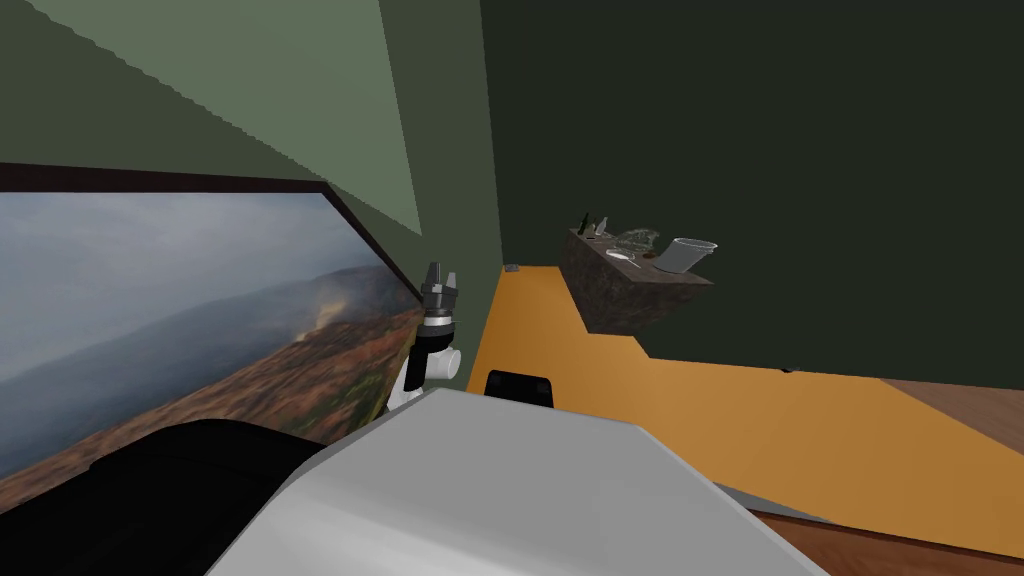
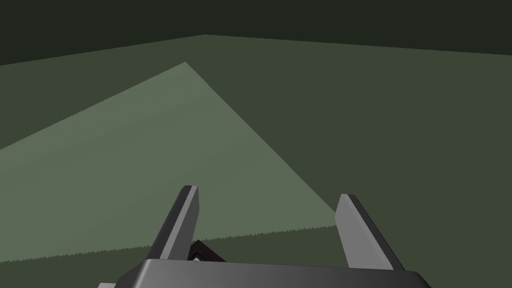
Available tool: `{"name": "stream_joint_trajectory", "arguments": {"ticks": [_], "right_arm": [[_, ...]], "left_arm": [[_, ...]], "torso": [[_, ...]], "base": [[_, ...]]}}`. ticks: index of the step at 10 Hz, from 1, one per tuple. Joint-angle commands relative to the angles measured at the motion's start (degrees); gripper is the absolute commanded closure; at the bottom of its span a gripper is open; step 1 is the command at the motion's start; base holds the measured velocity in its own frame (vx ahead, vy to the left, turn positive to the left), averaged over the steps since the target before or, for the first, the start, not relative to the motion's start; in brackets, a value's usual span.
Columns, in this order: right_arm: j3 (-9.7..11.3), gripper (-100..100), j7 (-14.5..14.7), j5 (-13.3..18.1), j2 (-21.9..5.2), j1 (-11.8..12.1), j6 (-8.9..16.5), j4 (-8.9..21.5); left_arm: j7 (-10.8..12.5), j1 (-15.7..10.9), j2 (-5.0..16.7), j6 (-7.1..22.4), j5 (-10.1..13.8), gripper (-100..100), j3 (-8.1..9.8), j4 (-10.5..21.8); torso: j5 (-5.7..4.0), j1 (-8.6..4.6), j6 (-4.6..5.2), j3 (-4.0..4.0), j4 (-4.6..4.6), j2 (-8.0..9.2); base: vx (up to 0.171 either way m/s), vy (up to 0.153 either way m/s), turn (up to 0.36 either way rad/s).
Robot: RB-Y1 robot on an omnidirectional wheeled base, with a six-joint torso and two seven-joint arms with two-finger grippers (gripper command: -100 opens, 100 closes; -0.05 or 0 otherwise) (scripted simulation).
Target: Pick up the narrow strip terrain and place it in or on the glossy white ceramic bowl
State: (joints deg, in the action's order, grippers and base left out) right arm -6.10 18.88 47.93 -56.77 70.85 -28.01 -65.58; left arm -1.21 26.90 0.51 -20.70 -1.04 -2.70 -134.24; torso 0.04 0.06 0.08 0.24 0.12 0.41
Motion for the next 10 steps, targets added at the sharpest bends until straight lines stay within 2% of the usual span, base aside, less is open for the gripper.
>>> {"name": "stream_joint_trajectory", "arguments": {"ticks": [1,6,10], "right_arm": [[-0.7,100,-0.2,-0.8,-1.6,0.0,-1.9,0.9],[-0.2,100,-2.3,-3.9,-7.1,0.0,-6.8,2.5],[3.3,100,-5.8,-7.5,-10.4,-0.3,-11.0,3.2]], "left_arm": [[0.0,0.0,0.0,0.0,0.0,0,0.00,0.0],[0.0,0.0,0.0,0.0,0.0,0,0.01,0.0],[0.0,0.0,0.0,0.0,0.0,0,0.01,0.0]], "torso": [[0.00,0.00,0.00,0.00,0.00,0.00],[-0.11,-0.29,0.10,0.08,0.03,0.13],[-0.27,-0.57,0.18,0.20,0.10,0.30]], "base": [[-0.067,-0.054,-0.086],[-0.072,-0.082,-0.107],[-0.088,-0.141,-0.098]]}}
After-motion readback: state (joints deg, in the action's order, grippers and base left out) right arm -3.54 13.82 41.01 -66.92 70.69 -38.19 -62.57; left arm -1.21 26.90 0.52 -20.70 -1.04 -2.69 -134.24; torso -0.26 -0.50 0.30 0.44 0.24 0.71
